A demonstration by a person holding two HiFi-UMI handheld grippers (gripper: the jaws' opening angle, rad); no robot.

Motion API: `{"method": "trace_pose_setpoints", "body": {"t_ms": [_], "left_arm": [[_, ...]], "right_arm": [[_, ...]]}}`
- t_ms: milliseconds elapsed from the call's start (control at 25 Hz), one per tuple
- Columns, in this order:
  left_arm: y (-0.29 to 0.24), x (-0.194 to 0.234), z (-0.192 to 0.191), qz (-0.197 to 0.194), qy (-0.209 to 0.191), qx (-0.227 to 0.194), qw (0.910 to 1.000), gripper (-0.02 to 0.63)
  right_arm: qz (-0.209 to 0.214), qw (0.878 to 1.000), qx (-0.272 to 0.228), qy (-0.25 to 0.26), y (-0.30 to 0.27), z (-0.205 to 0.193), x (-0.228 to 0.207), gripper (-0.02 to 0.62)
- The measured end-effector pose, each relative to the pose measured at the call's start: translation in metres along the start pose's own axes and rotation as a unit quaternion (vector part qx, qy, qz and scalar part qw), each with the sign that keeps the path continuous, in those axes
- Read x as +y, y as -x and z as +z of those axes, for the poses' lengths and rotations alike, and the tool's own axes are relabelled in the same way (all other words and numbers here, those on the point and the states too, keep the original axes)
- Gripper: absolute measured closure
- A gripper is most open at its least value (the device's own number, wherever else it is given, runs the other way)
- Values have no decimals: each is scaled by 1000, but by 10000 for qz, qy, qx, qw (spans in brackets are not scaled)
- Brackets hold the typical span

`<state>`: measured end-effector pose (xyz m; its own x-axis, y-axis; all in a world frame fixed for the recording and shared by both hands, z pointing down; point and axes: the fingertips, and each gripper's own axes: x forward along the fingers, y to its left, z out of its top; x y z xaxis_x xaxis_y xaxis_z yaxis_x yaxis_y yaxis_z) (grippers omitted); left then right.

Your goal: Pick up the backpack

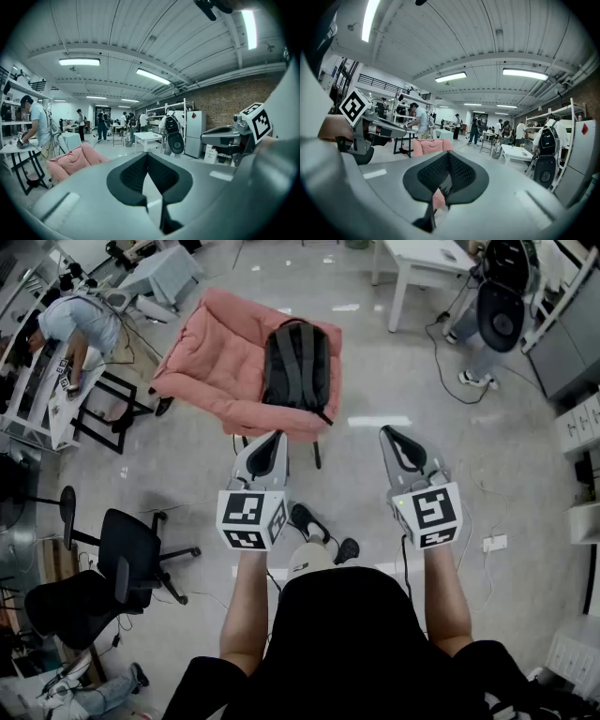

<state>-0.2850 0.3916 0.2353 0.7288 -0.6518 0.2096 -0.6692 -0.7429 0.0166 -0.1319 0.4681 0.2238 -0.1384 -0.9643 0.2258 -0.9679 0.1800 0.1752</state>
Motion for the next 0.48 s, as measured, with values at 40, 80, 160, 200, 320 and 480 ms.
{"method": "trace_pose_setpoints", "body": {"t_ms": [40, 80, 160, 200, 320, 480], "left_arm": [[1, -1, 1, 2, 1, -7, 10000, 609], [2, -2, 1, 5, 2, -13, 10000, 609], [3, -6, 1, 13, 7, -7, 10000, 609], [4, -7, 1, 14, 10, 5, 10000, 609], [6, -12, -3, -6, 11, 42, 10000, 609], [9, -17, -10, -22, 13, 115, 9999, 609]], "right_arm": [[4, 10000, 6, 29, 1, 1, 0, 586], [8, 10000, 12, 57, 3, 1, 0, 586], [14, 10000, 24, 94, 7, 1, 0, 586], [11, 9999, 29, 100, 10, 0, 0, 586], [-22, 9999, 78, 115, 16, -3, 0, 586], [1, 9998, 198, 102, 20, -16, 3, 586]]}}
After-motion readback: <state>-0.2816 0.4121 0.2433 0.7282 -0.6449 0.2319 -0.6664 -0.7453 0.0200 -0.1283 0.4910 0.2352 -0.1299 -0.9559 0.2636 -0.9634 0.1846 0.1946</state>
